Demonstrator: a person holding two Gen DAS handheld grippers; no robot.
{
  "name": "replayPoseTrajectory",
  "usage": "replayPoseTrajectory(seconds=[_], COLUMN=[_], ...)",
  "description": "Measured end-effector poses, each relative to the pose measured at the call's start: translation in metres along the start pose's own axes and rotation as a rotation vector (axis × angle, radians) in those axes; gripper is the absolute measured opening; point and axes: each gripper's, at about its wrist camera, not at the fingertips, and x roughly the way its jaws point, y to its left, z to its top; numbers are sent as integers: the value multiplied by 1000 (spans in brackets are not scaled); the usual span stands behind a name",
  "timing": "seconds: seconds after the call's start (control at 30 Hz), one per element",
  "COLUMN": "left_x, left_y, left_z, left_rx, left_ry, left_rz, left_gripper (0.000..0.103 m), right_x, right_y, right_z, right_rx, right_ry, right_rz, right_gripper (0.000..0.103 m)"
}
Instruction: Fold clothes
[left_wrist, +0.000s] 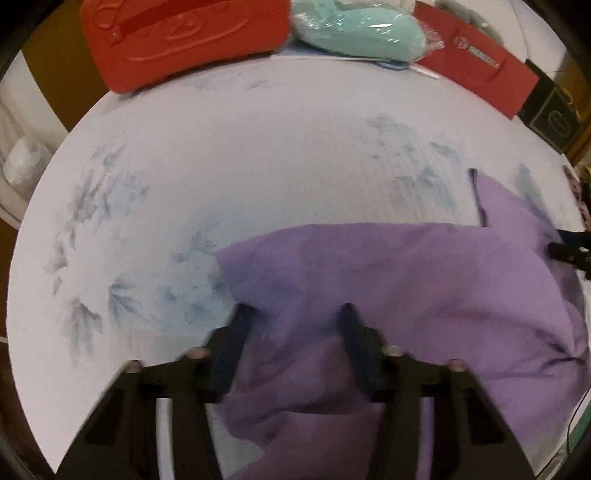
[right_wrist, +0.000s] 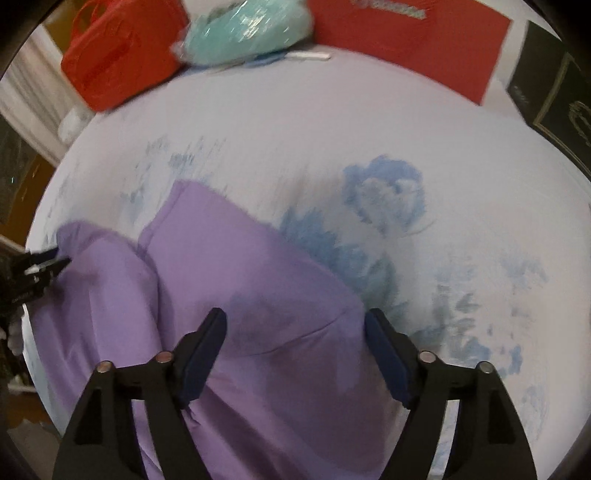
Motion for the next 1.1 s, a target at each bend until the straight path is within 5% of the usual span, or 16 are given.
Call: replayPoseTrajectory(seconds=[0.07,0.13,0.27,0.5,0.57,0.63,0.67,0.77,0.87,1.1], left_x=[-2,-5,-27,-55,-46,-27,-21,-2,-17,-35], left_y=[-6,-11,-8,2,-3,-10,-10,-10,-4,6], left_z=[0,1,11,95,130,155,164,188,166,79], left_rx=[-4,-3,-10,-39,-43,-19,-16,-10,-5,-2], left_ry=[0,-2,-75,-272,-312,-286,-267,-211,-213,-161], left_rz=[0,3,11,93,98,122,111,76,35,-32], left_gripper=[4,4,4,4,9,14,25,32,45,47], right_x=[-1,-3,-30,-113,-115,-105,-103,-103,-103,-103], right_y=[10,18,18,-69,-100,-122,-125,-125,-124,-120], right_z=[0,0,5,36,45,51,46,19,-7,-75], right_rx=[-51,-92,-116,154,261,333,348,369,390,442], right_ry=[1,-2,-119,-431,-468,-452,-441,-412,-383,-310], right_rz=[-55,-96,-166,-318,-321,-326,-322,-298,-274,-223], right_gripper=[16,6,5,5,13,36,45,61,66,68])
